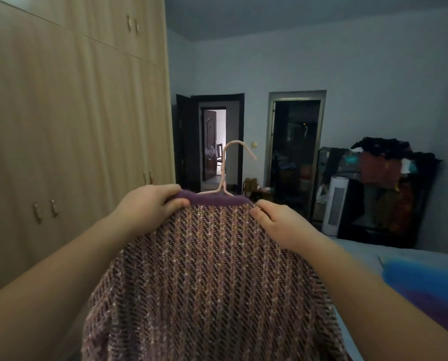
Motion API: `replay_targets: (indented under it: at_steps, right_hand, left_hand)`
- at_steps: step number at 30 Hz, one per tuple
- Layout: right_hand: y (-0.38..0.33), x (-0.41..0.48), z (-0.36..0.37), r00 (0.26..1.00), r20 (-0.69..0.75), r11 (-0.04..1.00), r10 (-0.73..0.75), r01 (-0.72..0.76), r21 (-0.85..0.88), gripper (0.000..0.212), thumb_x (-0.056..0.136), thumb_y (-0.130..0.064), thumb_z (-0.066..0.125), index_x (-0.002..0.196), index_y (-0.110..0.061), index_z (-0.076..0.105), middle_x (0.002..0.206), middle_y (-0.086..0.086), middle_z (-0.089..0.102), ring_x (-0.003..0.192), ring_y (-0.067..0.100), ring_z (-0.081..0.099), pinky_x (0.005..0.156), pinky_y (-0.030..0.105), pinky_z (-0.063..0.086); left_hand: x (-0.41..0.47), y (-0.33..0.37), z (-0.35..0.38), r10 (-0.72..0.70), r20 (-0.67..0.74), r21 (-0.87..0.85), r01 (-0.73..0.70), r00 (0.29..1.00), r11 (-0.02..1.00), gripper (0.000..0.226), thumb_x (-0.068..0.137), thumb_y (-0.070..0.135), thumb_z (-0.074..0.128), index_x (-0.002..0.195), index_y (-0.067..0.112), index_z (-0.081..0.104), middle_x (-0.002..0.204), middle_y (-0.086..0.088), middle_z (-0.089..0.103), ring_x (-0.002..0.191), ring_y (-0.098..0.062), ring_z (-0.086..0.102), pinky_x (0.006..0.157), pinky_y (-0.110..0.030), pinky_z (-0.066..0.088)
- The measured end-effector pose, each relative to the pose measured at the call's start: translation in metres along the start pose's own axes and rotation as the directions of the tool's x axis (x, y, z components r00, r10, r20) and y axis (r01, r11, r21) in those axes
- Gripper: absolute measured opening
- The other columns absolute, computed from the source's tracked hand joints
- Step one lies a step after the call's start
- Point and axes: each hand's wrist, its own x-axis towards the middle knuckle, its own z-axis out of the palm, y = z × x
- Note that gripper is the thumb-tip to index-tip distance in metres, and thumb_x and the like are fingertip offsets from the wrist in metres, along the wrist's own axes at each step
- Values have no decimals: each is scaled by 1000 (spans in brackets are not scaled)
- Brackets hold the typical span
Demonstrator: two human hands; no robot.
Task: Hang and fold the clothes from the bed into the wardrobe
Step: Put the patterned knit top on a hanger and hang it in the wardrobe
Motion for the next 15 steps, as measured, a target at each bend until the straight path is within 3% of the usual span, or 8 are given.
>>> replay_targets:
  at_steps: [3, 6, 11, 15]
  right_hand:
    - [4, 5, 21, 994, -101, 992, -48, 36, -120, 23, 103, -49, 36, 105, -33, 52, 89, -12, 64, 79, 9, 60, 76, 38, 54]
    - [-4, 12, 43, 974, -171, 976, -146, 113, -187, 18, 103, -48, 36, 104, -36, 49, 82, -16, 59, 74, 6, 56, 66, 30, 49]
    - [-40, 32, 65, 917, -237, 935, -321, 266, -235, 17, 101, -47, 40, 107, -36, 51, 78, -18, 54, 73, 9, 56, 63, 28, 44]
    - [-76, 50, 89, 872, -287, 916, -397, 357, -185, 15, 99, -46, 45, 109, -39, 54, 89, -19, 61, 80, 6, 58, 70, 29, 48]
  left_hand:
    - [-7, -6, -5, -43, 106, 16, 42, 993, 999, 8, 99, 44, 51, 101, 44, 59, 92, 21, 64, 87, 2, 57, 75, -28, 44]
    - [-19, -17, -11, -47, 145, 123, 29, 988, 992, 9, 100, 44, 48, 100, 40, 57, 90, 19, 63, 83, 1, 56, 71, -28, 44]
    - [-42, -37, -20, -40, 69, 287, 19, 997, 958, 14, 100, 47, 46, 96, 34, 48, 80, 13, 60, 74, -9, 57, 64, -34, 45]
    - [-66, -67, -41, -96, -76, 346, 116, 993, 931, 16, 98, 49, 47, 91, 36, 41, 82, 12, 59, 79, -18, 60, 65, -34, 46]
